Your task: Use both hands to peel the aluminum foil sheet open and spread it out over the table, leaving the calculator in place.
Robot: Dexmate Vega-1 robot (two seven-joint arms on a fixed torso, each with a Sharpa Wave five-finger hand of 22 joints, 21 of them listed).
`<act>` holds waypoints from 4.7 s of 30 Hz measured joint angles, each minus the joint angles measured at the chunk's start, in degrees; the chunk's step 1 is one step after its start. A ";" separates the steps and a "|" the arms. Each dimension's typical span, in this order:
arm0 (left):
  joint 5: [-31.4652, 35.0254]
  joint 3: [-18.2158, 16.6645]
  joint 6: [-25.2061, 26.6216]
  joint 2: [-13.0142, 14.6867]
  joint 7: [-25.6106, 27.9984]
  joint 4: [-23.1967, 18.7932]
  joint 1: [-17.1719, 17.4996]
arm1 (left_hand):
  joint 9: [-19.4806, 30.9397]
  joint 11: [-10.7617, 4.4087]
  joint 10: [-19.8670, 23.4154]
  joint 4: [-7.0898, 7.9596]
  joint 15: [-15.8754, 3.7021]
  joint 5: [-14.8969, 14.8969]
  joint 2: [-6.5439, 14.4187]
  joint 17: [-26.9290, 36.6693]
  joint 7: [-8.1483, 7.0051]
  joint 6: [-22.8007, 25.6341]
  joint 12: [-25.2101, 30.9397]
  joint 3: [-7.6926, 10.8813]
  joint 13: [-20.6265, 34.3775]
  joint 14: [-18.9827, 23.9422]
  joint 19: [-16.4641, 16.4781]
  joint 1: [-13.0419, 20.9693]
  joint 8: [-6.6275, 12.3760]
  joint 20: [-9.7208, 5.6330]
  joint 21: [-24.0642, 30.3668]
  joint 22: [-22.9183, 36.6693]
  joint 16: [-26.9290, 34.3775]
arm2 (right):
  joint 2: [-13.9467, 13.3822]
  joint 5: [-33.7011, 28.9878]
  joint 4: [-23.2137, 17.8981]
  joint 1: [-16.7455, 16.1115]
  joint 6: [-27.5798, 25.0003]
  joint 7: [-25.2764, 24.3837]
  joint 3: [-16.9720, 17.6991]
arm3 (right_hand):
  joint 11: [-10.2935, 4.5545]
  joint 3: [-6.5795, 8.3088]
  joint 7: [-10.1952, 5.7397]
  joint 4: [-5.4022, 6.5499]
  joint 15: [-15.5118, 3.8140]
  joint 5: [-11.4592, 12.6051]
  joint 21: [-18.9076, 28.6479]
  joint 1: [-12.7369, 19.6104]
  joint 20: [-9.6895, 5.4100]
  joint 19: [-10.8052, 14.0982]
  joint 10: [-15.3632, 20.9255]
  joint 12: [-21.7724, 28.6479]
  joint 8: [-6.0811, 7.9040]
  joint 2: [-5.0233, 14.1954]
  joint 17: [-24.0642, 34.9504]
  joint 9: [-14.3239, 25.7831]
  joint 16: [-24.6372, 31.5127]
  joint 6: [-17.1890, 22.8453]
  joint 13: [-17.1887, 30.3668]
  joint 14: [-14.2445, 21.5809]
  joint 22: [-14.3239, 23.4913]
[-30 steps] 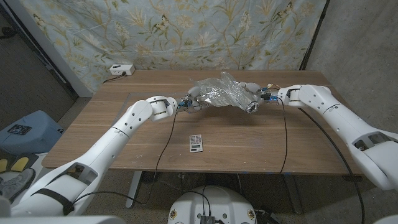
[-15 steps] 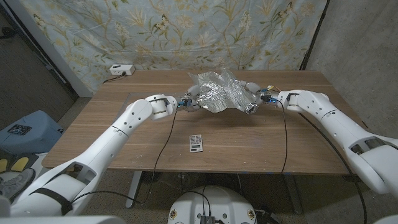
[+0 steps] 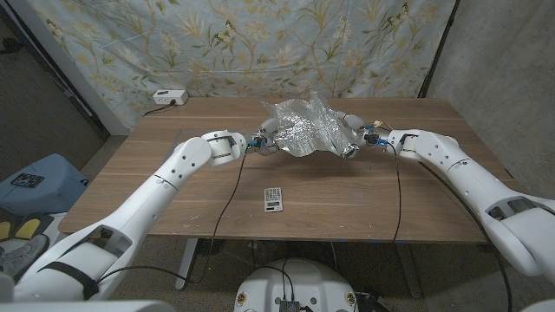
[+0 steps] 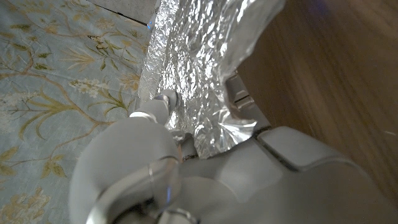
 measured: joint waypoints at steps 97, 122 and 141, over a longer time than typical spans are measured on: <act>-2.93 -0.96 4.08 2.35 7.76 -2.97 0.55 | 1.71 -0.25 0.20 0.47 -0.04 -0.19 0.00 0.53 -0.20 0.22 0.54 0.47 1.62 -0.09 -0.50 0.00 -0.90 -0.52 2.80 -0.15 0.00 | 1.99 -0.14 9.29 1.30 1.38 8.50 1.47 | 4.71 -8.99 4.02 5.20 3.99 8.30 -0.49 -12.70 3.60 -3.14 -9.63 -4.25 -0.28 -5.24 -1.94 -1.12 -5.29 -10.78 2.82 -8.29 0.00; -3.19 -0.54 4.12 3.02 1.21 0.06 -0.54 | -0.38 4.11 -11.53 1.59 4.44 -0.41 -6.10 -0.15 2.02 -10.51 -7.67 -5.42 -0.44 -8.49 -5.84 -9.16 -5.74 3.17 2.73 -0.69 -4.16 | 2.61 -1.05 10.47 2.15 1.28 8.46 1.07 | 4.70 -9.39 3.82 5.60 4.30 9.37 -0.49 -13.04 3.82 -3.38 -9.62 -4.25 -0.01 -4.89 -1.69 -1.11 -5.29 -11.18 3.11 -8.60 0.00; -0.62 1.35 4.99 0.68 -3.67 5.93 -4.20 | -0.97 4.93 -12.96 -0.75 4.51 -0.40 -7.00 0.01 2.03 -11.74 -8.55 -5.98 -1.24 -8.56 -6.14 -8.63 -5.74 3.48 2.41 -0.95 -3.97 | 2.61 -1.30 10.46 2.27 1.40 9.38 1.19 | 4.70 -9.62 3.83 5.84 4.30 10.21 -0.49 -13.28 3.91 -3.25 -9.62 -4.25 0.22 -4.66 -1.70 -1.10 -5.29 -11.17 3.56 -8.60 0.00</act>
